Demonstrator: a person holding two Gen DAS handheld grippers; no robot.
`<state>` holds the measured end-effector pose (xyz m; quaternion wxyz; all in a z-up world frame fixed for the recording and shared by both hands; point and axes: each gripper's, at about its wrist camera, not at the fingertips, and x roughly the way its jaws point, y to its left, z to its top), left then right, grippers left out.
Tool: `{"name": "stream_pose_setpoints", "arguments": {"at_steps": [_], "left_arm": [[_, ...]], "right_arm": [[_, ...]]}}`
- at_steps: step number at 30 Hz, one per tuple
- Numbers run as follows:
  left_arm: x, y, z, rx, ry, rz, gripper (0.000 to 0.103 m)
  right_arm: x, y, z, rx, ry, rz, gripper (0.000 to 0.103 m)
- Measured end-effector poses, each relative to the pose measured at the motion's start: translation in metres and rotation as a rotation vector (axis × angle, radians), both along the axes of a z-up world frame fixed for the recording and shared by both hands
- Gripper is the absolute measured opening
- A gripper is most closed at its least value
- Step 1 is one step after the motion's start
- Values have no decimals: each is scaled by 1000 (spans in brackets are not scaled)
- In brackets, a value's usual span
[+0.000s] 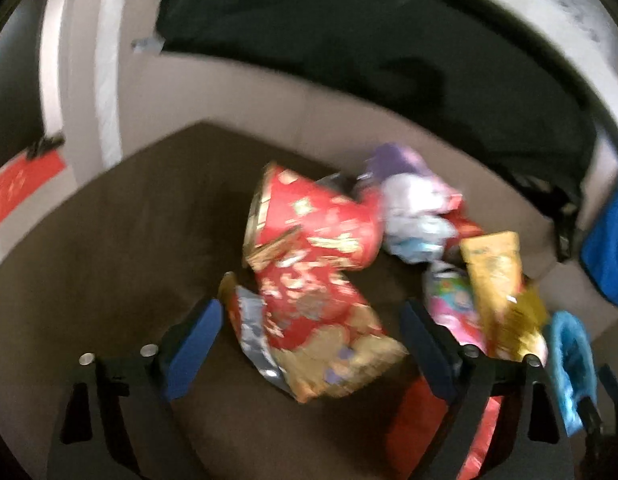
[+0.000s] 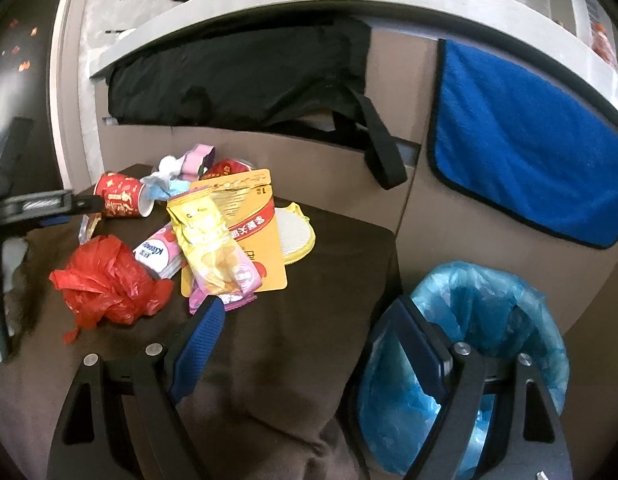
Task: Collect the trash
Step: 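Grasp the red-gold snack wrapper with the left tool while the right tool grasps the yellow chip bag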
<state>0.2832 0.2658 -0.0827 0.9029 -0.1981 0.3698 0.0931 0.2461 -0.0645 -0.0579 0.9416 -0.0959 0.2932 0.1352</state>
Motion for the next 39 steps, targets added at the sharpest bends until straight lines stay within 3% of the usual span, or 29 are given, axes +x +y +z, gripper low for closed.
{"name": "stream_pose_setpoints", "arguments": {"at_steps": [2,5,6,7,11,15,17,18,19,23,30,32,33,36,39], "left_arm": [[4,11,-10,-41,25,22,73],[1,21,-15,-77,19,23,40],[-1,24,-15,-90,11,14,17],[-5,26,-13,-111,-3,-2,13],[-21,24,-5,-84,-49,-34,11],[-32,24,-3,-115,-62,-60,13],[-35,24,-6,-147,-75,-77,33],[-37,24,-7,-152,-74,-79,59],[-34,23,-10,-158,-71,-85,70],[-20,16,-20,-142,12,-75,70],[19,-17,-21,80,113,-64,70],[22,-20,-21,99,110,-78,45],[21,-19,-21,99,108,-81,15],[11,-13,-20,38,72,-105,16],[-7,-12,-9,57,9,-102,15]], "right_arm": [[1,1,1,0,0,4,83],[3,3,2,-9,-8,9,83],[4,5,3,-14,-8,14,83],[7,7,3,-16,-7,19,83],[15,14,6,0,12,53,83],[19,24,8,5,18,85,83],[21,24,7,22,32,93,83],[22,25,6,29,40,94,83],[23,25,5,35,48,94,83],[24,24,0,47,61,94,83],[21,20,-1,4,22,72,83],[23,18,1,7,13,67,83],[24,17,2,12,11,69,83],[30,18,7,35,5,96,83],[35,27,9,48,10,144,83]]}}
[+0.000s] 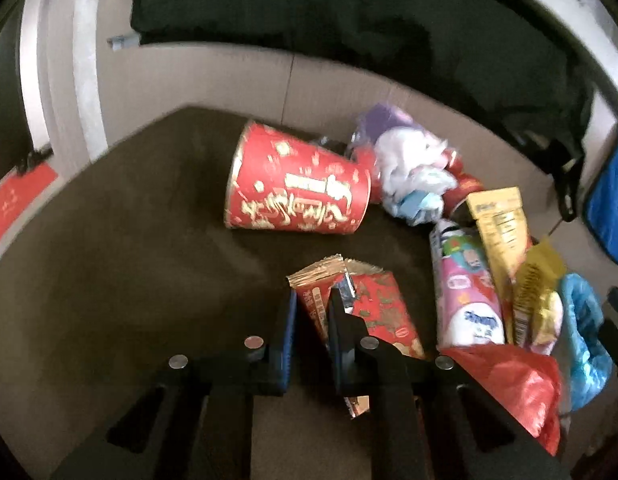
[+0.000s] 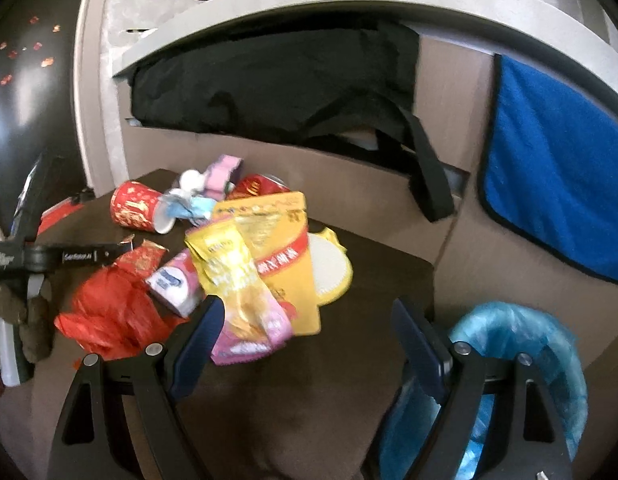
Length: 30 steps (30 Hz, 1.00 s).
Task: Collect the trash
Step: 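Grasp the red-gold snack wrapper with the left tool while the right tool grasps the yellow chip bag, then carry the wrapper and chip bag with both tools over the blue-lined bin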
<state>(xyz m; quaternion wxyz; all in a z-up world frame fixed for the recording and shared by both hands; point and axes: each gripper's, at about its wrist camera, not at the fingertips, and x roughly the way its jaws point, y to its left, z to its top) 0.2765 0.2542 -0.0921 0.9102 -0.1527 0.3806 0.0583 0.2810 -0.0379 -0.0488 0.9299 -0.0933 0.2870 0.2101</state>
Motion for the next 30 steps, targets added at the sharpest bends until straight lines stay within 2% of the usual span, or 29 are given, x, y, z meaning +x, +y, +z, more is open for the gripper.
{"name": "stream_pose_setpoints", "arguments": {"at_steps": [3,7,10,12,14,15,16,17,20,30], "left_arm": [[-17,5,15,-9,-66,15,15],[-32,3,39,26,-148,17,15],[-44,1,50,26,-186,4,15],[-47,0,56,36,-199,-6,15],[-50,0,60,53,-213,-9,15],[-52,-1,62,56,-219,-11,15],[-53,-1,64,59,-229,-12,15],[-56,-5,66,63,-238,-11,15],[-60,-10,74,80,-265,-15,15],[-74,-57,120,133,-358,-76,15]], "right_arm": [[4,11,-1,10,18,63,83],[16,28,-6,-8,56,118,82],[31,45,-15,-62,87,127,73],[42,53,-22,-79,121,135,58],[52,58,-30,-84,151,145,57],[56,61,-33,-84,170,150,50],[58,61,-34,-79,186,155,40],[60,62,-34,-67,207,165,21],[54,55,-26,-20,215,181,20],[18,10,41,67,56,128,18]]}}
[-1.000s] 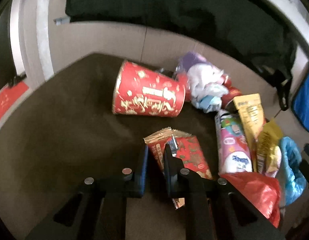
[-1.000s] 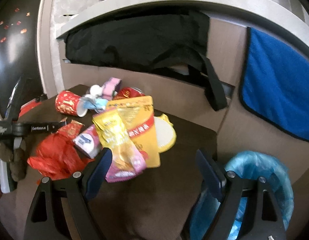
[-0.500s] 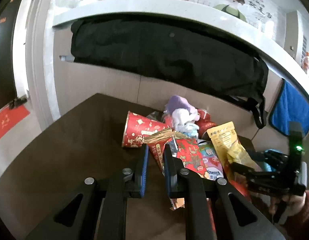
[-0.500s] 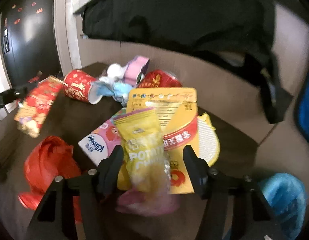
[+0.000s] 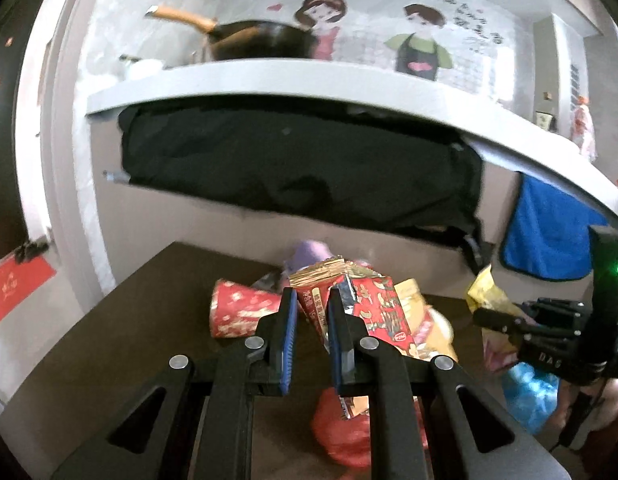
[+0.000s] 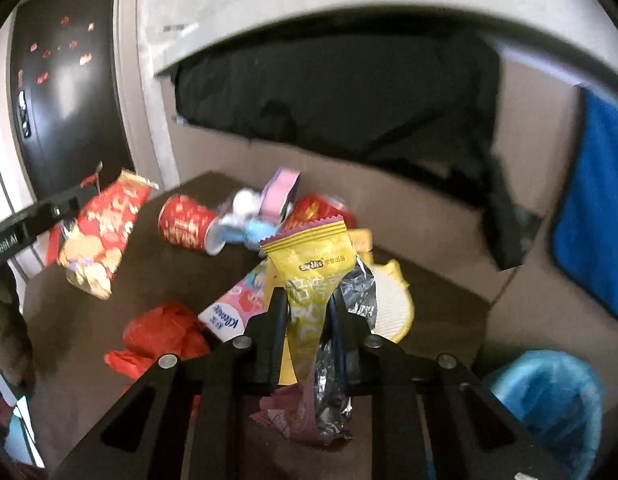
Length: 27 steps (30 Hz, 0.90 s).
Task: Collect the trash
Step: 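Carry the wrapper and chip bag with both tools over the blue-lined bin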
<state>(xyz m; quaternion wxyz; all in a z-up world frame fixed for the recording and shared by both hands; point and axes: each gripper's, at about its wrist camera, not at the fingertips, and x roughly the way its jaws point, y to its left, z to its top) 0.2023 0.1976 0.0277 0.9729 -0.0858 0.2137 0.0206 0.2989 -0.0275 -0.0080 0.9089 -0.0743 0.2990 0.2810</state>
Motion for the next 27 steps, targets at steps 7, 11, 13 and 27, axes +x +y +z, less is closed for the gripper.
{"name": "stream_pose_setpoints", "arguments": {"at_steps": [7,11,13,27], "left_arm": [[-1,-67,25,21,-47,-113,15],[5,-120,32,31,-65,-199,15],[9,-148,33,30,-73,-246,15],[57,-272,4,41,2,-392,15]], "right_arm": [[-33,-73,35,70,-91,-121,18],[-52,-123,48,98,-120,-198,18],[-59,-149,53,103,-140,-243,18],[-62,-251,25,124,-151,-419,20]]}}
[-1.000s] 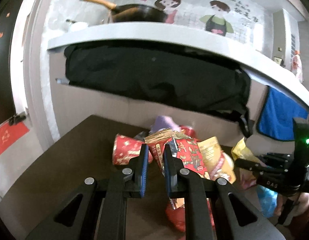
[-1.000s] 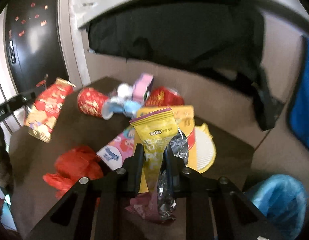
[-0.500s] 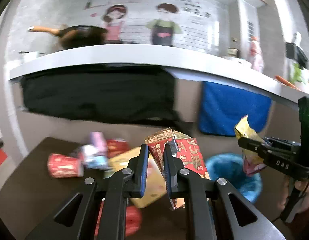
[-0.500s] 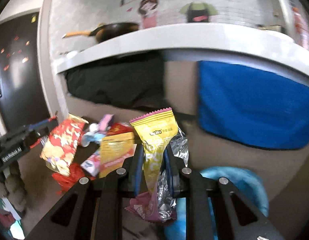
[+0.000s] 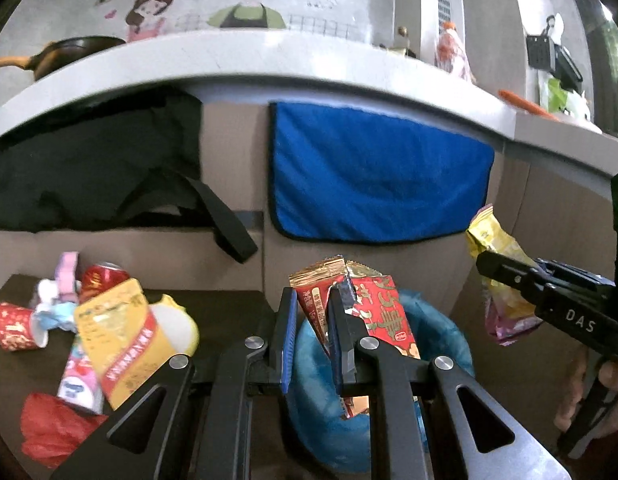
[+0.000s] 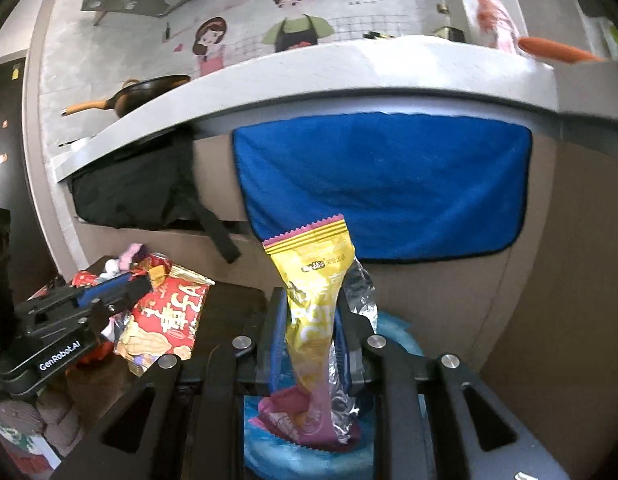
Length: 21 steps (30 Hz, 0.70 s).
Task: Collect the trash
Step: 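Carry the wrapper and chip bag with both tools over the blue-lined bin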
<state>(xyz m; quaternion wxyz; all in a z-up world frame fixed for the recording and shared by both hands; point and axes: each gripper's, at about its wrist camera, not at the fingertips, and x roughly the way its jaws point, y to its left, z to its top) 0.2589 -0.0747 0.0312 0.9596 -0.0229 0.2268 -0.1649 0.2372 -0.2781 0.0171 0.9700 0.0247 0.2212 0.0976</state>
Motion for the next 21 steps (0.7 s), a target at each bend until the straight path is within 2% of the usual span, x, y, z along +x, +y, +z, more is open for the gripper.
{"name": "stream_pose_setpoints", "arguments": {"at_steps": [8,21], "left_arm": [[26,-19,-24,13,58,-37,15],[61,-31,-56,-2,148,-75,15]], "right_arm": [[23,-18,-32,65,60,-12,21],[57,-22,-68,102,144,-19,22]]}}
